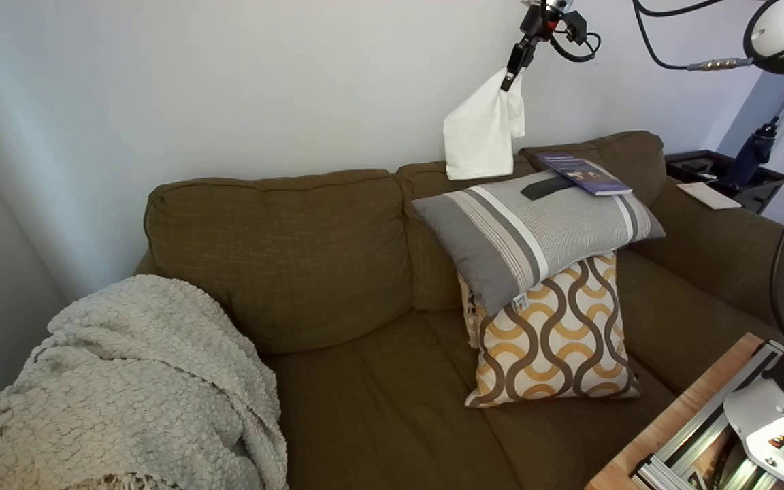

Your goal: Remove the towel from the pillow and put it on the sofa head

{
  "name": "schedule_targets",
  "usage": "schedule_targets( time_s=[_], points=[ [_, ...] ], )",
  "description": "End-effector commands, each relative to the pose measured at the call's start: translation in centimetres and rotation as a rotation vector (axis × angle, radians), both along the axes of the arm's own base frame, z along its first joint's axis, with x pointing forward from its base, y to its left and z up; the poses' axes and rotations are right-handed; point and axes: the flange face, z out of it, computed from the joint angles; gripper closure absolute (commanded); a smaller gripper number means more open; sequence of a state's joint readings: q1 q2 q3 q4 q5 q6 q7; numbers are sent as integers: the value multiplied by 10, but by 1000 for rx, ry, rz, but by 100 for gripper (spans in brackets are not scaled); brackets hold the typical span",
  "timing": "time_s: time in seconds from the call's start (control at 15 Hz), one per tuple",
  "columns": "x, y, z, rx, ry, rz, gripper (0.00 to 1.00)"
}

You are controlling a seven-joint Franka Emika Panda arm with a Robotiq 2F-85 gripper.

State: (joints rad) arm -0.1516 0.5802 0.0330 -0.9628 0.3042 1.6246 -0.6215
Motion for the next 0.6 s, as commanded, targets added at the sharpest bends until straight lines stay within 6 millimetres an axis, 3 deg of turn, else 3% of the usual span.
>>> schedule_targets(
  time_s=[0.0, 0.27, 0.53],
  points=[
    [11, 17, 0, -4, -31, -158, 97],
    [39, 50, -3, 10, -118, -363, 97],
    [68, 74, -31, -21, -197, -562, 97]
  ],
)
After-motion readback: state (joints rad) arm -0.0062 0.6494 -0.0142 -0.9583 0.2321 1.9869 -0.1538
